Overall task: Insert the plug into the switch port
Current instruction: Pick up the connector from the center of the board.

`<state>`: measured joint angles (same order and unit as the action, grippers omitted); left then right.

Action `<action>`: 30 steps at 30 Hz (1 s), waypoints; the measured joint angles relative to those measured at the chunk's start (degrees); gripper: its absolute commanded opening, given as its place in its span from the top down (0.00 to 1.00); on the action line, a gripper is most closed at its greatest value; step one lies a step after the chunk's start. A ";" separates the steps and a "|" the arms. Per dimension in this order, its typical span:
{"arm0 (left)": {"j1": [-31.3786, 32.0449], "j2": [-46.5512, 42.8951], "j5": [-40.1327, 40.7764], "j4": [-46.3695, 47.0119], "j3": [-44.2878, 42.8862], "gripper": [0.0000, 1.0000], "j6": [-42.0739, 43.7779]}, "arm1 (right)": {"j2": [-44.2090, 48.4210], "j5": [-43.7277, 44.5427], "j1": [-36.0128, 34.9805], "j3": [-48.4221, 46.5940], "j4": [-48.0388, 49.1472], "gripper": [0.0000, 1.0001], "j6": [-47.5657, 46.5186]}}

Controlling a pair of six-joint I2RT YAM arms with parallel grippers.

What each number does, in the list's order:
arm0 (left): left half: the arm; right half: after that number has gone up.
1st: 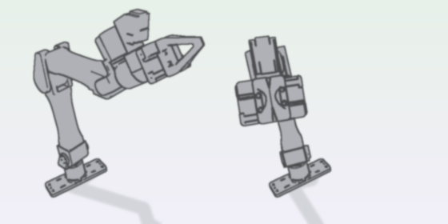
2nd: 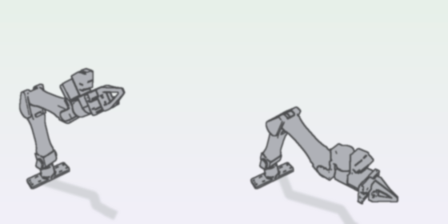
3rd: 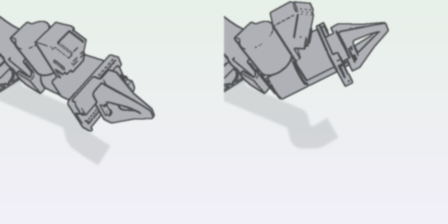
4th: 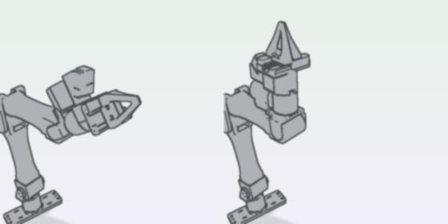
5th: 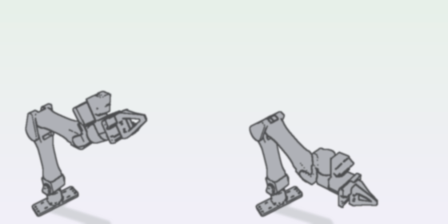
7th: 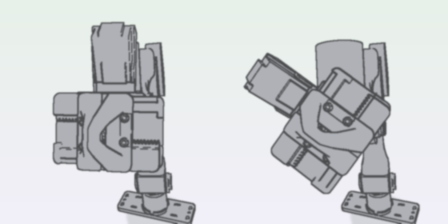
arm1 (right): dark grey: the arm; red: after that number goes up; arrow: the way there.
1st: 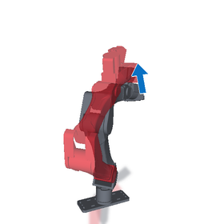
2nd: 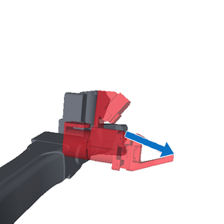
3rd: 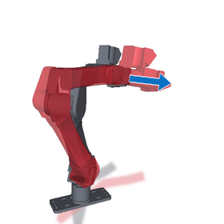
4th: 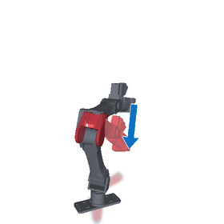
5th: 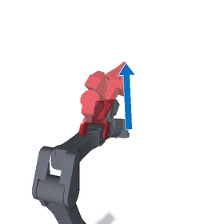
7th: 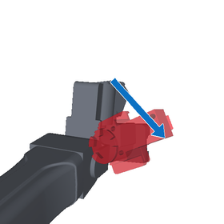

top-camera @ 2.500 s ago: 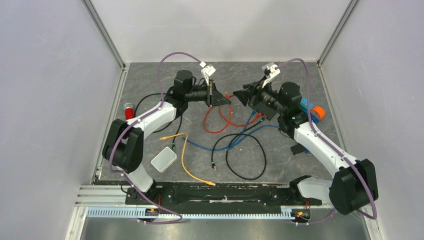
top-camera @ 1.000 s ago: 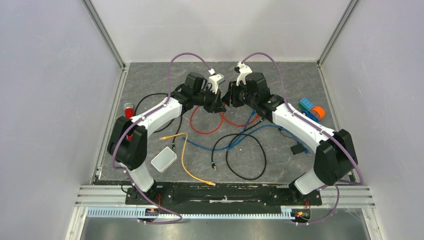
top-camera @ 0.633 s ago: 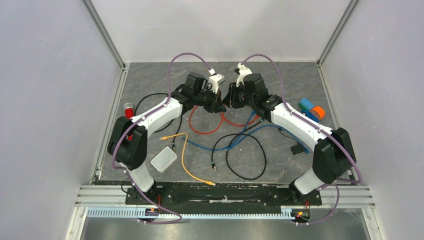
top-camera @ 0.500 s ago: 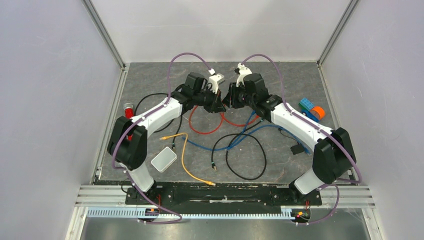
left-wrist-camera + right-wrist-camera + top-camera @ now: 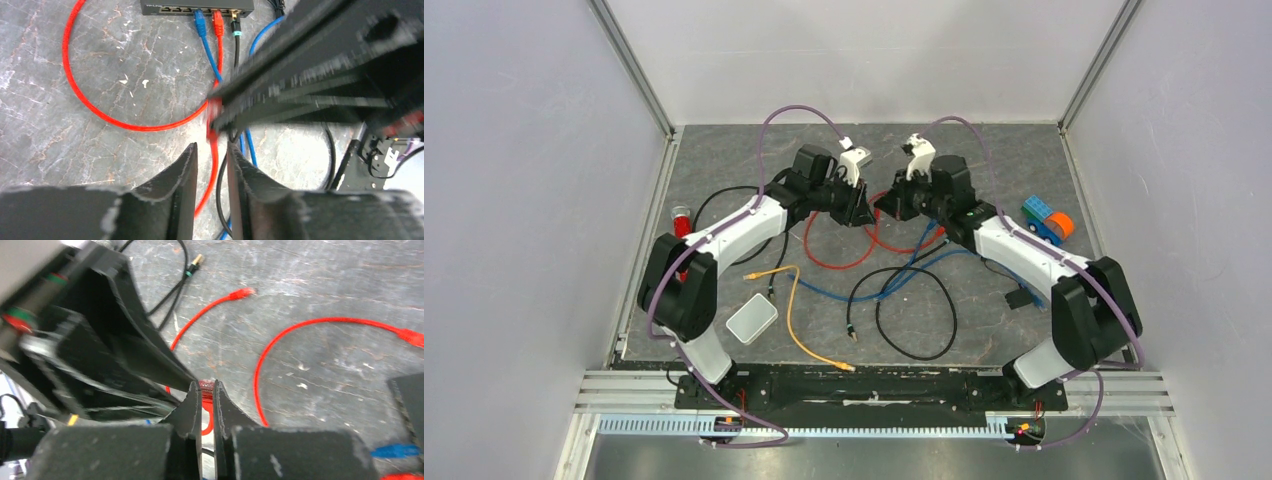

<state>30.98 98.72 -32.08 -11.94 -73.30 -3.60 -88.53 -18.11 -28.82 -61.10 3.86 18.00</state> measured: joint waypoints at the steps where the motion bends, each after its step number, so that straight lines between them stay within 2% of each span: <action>1: -0.13 -0.31 -0.20 0.09 0.22 0.56 0.02 | 0.79 -1.33 1.14 1.97 1.60 1.00 -1.62; 4: -0.87 -2.60 -2.71 0.33 1.66 0.49 0.04 | 3.45 -4.31 5.55 5.64 3.19 1.00 -7.15; 8: -2.08 -5.51 -7.63 0.70 1.75 0.46 0.15 | 7.15 -10.21 12.87 6.60 5.31 1.00 -14.71; 11: -2.49 -6.21 -11.26 1.18 -0.24 0.46 0.20 | 10.08 -17.44 19.21 8.02 11.45 1.00 -17.09; 13: -2.51 -6.19 -13.29 1.75 -2.10 0.46 0.20 | 11.50 -22.77 22.93 10.54 18.43 1.00 -15.37; 16: -2.51 -5.31 -16.55 3.04 -6.01 0.47 0.17 | 11.52 -30.73 27.15 15.47 33.77 1.00 -7.52; 19: -2.49 -2.62 -20.00 6.32 -9.90 0.49 -0.31 | 8.68 -37.35 28.65 19.28 54.99 1.00 6.27; 22: -2.23 0.31 -23.15 10.51 -11.39 0.49 -1.86 | 4.26 -42.01 28.50 19.32 69.40 1.00 20.85; 26: -1.77 3.32 -25.22 14.12 -11.45 0.48 -2.14 | 1.11 -45.86 28.46 19.23 75.71 1.00 30.73; 30: -0.92 4.04 -25.57 16.41 -11.50 0.47 -2.14 | 1.38 -47.93 28.28 19.23 79.06 1.00 33.77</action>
<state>30.06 102.76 -57.65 4.47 -84.79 -5.74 -87.15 -66.04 -0.54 -41.87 82.91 51.77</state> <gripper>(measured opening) 0.522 0.035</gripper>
